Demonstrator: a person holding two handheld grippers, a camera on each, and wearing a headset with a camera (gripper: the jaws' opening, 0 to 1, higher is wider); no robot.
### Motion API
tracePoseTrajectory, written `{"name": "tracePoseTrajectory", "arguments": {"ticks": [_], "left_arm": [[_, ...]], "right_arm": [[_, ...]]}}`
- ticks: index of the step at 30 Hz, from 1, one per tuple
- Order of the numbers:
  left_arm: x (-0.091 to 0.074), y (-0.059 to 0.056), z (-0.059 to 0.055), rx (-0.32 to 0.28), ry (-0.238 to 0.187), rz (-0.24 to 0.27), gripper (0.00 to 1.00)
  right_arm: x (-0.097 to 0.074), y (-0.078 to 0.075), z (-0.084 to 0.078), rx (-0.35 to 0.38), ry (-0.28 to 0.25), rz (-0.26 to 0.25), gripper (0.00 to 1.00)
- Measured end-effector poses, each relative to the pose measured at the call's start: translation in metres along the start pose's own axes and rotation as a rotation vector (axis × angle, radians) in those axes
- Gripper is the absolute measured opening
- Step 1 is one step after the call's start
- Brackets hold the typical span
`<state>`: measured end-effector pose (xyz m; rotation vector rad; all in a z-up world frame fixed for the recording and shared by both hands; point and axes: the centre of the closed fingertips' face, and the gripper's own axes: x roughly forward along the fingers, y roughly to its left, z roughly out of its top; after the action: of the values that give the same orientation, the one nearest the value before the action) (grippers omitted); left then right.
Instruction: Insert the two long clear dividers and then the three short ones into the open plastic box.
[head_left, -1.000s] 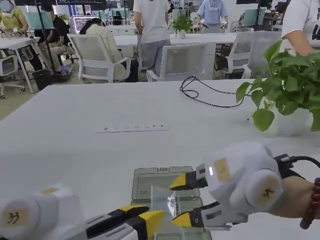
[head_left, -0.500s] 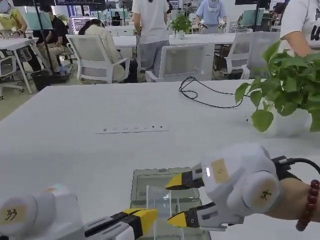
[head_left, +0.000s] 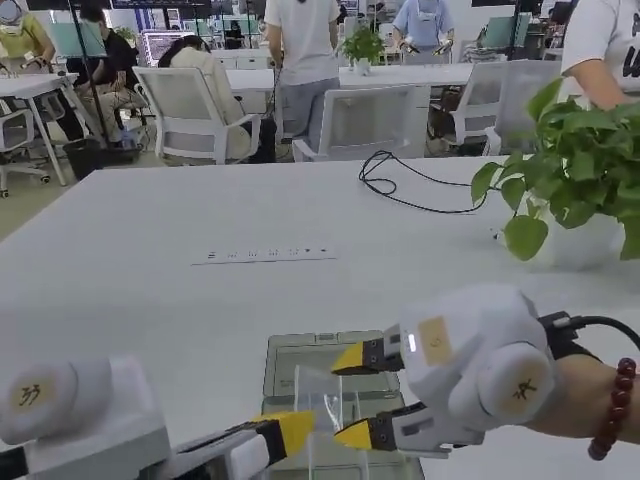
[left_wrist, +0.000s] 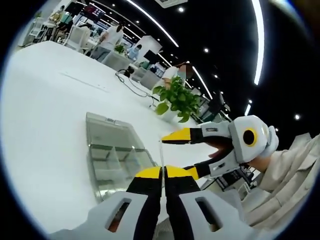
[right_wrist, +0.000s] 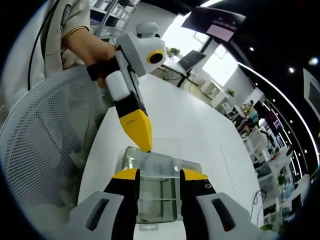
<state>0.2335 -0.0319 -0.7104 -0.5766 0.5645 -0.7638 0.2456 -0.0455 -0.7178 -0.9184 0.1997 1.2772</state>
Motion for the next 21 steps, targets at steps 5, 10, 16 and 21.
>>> {"name": "tracePoseTrajectory", "arguments": {"ticks": [5,10,16,21], "left_arm": [[0.001,0.000,0.000,-0.002,0.006,0.005,0.00],[0.002,0.000,0.000,0.002,0.008,0.013,0.00],[-0.001,0.003,0.002,0.019,0.014,0.025,0.00],[-0.004,0.015,0.002,0.193,0.052,0.083,0.00]], "right_arm": [[0.000,0.000,-0.001,0.004,0.001,-0.003,0.33],[0.000,-0.001,-0.001,0.010,0.001,-0.009,0.33],[0.000,0.000,0.002,0.051,-0.016,-0.007,0.35],[-0.001,0.001,0.007,0.126,-0.050,0.018,0.34]]}}
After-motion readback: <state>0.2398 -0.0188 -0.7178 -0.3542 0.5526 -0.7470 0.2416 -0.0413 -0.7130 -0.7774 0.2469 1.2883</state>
